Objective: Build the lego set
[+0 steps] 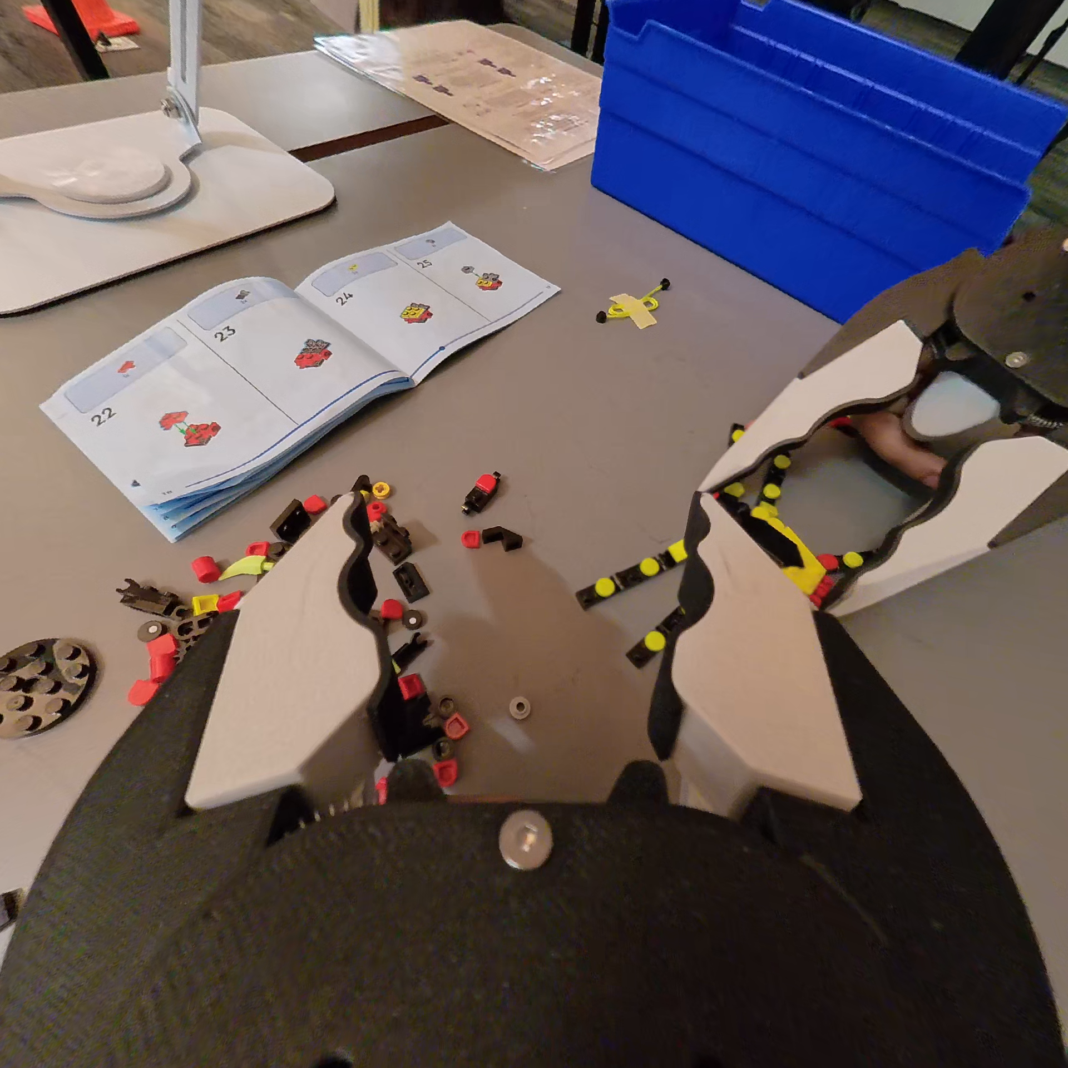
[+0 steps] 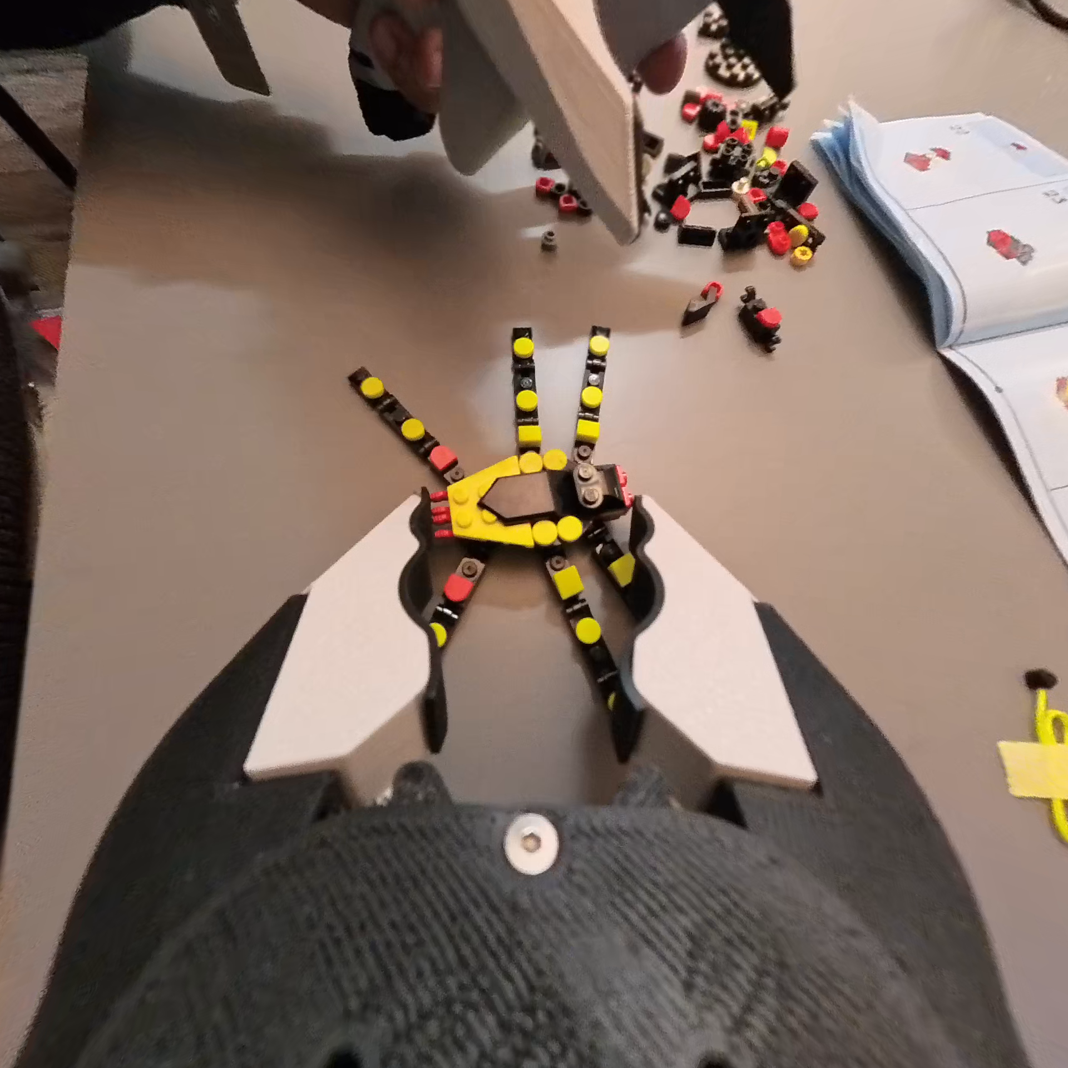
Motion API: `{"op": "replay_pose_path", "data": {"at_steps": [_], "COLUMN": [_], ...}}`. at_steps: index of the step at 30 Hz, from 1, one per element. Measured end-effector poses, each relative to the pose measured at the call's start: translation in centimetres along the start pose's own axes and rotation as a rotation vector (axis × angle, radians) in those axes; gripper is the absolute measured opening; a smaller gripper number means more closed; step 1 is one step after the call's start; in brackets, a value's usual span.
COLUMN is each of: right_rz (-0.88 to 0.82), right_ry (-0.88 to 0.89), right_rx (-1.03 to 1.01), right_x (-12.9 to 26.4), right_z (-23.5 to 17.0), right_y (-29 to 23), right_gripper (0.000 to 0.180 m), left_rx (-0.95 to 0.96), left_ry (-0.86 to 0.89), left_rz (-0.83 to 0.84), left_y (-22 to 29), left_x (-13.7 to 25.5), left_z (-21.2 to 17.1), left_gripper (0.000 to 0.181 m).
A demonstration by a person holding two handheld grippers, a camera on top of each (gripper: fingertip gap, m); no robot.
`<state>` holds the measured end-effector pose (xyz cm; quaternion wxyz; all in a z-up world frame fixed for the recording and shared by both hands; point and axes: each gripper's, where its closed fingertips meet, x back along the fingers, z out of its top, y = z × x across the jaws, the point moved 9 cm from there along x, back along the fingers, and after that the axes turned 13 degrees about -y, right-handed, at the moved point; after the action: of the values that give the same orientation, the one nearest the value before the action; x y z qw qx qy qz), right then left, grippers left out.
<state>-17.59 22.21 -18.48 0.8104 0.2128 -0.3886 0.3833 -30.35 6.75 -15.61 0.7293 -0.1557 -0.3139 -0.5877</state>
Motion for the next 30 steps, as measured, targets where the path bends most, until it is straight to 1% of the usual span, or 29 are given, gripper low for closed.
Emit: {"op": "replay_pose_path", "data": {"at_steps": [8,12,14,16,18,19,21,23,25,27,30], "right_rz": [0.008,-0.002,-0.008,-0.018,-0.039,-0.054,-0.084,-0.079,-0.055,-0.049,-0.082], "right_ry": [-0.023,0.004,0.039,0.064,0.063,0.048,0.001,-0.035,-0.060,-0.085,-0.123], "right_rx": [0.028,0.001,-0.035,-0.077,-0.113,-0.122,-0.129,-0.149,-0.168,-0.163,-0.135], "right_x": [-0.1,1.0,2.3,3.5,4.3,4.5,4.3,3.7,3.1,2.7,2.4], "right_z": [0.7,1.0,0.9,0.3,-0.7,-1.3,-2.2,-2.6,-2.7,-2.8,-3.0], "right_y": [0.7,0.8,0.8,0.6,0.4,0.3,0.4,0.6,0.6,0.6,0.6], "right_gripper": [0.068,0.085,0.090,0.092,0.092,0.094,0.098,0.108,0.115,0.118,0.118], "left_rx": [0.007,-0.001,-0.035,-0.106,-0.172,-0.206,-0.278,-0.309,-0.326,-0.349,-0.383], "left_ry": [0.004,0.004,0.003,-0.018,-0.069,-0.103,-0.163,-0.232,-0.312,-0.350,-0.369], "left_rz": [0.002,-0.013,-0.069,-0.187,-0.266,-0.277,-0.242,-0.192,-0.201,-0.194,-0.142], "left_y": [-0.3,-0.1,0.6,2.1,3.6,4.2,5.1,5.7,6.2,6.5,6.2], "left_x": [0.1,0.1,0.2,0.2,0.0,-0.2,-0.9,-1.6,-2.1,-2.5,-2.9], "left_z": [0.0,0.0,0.0,-0.2,-0.6,-0.9,-1.3,-1.6,-2.1,-2.6,-2.9], "left_gripper": [0.107,0.107,0.106,0.109,0.111,0.112,0.114,0.118,0.124,0.124,0.123]}}
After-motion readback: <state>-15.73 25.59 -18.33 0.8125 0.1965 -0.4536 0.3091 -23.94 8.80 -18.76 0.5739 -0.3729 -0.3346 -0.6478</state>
